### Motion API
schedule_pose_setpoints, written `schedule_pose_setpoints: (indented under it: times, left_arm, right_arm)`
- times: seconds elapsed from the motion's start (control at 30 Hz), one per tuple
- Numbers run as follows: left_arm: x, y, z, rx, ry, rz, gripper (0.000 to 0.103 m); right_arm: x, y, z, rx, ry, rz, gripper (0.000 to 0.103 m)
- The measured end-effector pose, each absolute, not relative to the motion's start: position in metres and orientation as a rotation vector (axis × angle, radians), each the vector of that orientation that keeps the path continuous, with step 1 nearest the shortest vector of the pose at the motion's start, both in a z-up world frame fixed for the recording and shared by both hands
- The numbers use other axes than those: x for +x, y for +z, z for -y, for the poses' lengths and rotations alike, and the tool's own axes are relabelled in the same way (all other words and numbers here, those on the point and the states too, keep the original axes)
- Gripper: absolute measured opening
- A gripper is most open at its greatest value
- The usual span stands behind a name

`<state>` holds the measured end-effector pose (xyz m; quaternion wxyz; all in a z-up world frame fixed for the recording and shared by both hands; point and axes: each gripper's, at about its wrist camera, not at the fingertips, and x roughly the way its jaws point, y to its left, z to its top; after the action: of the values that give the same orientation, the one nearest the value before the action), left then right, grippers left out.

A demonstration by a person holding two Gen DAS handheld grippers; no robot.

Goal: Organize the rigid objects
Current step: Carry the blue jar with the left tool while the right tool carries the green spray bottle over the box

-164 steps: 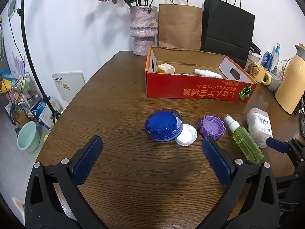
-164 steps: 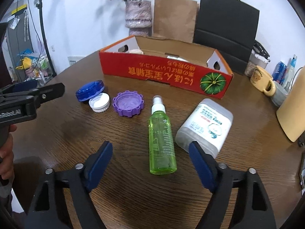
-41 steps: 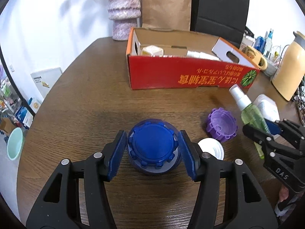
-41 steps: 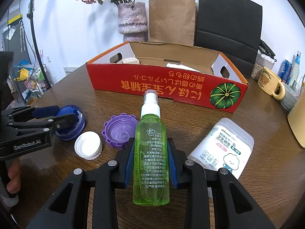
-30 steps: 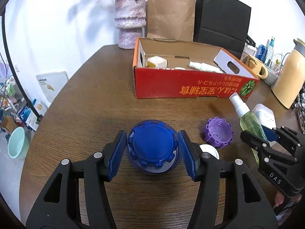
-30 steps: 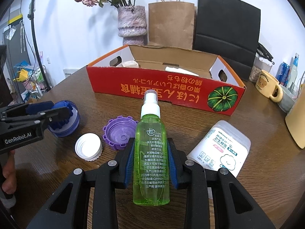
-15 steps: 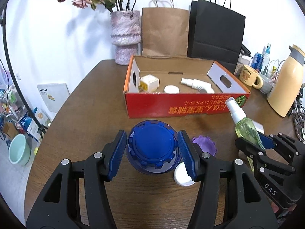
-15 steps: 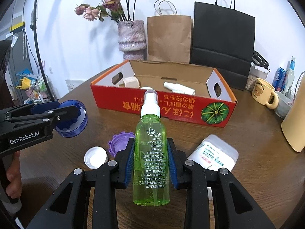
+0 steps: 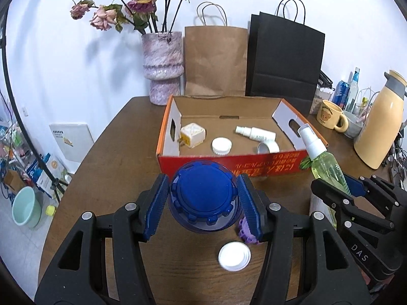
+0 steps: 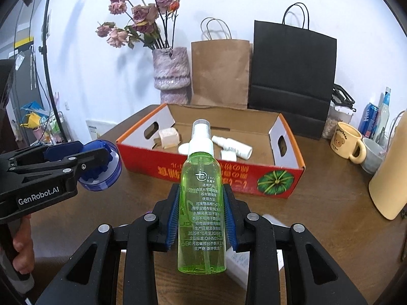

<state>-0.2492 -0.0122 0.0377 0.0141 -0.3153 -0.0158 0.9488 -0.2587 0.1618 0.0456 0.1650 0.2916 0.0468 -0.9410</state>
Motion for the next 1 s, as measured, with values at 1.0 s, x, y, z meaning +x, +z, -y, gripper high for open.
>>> schedule_pose_setpoints:
  times: [1.0]
  left_arm:
    - [-0.335, 0.061, -0.001, -0.899, 3.04, 0.158, 0.052]
  right_arm:
    - [-0.356, 0.073, -0.172, 0.78, -2.735, -0.032, 0.035]
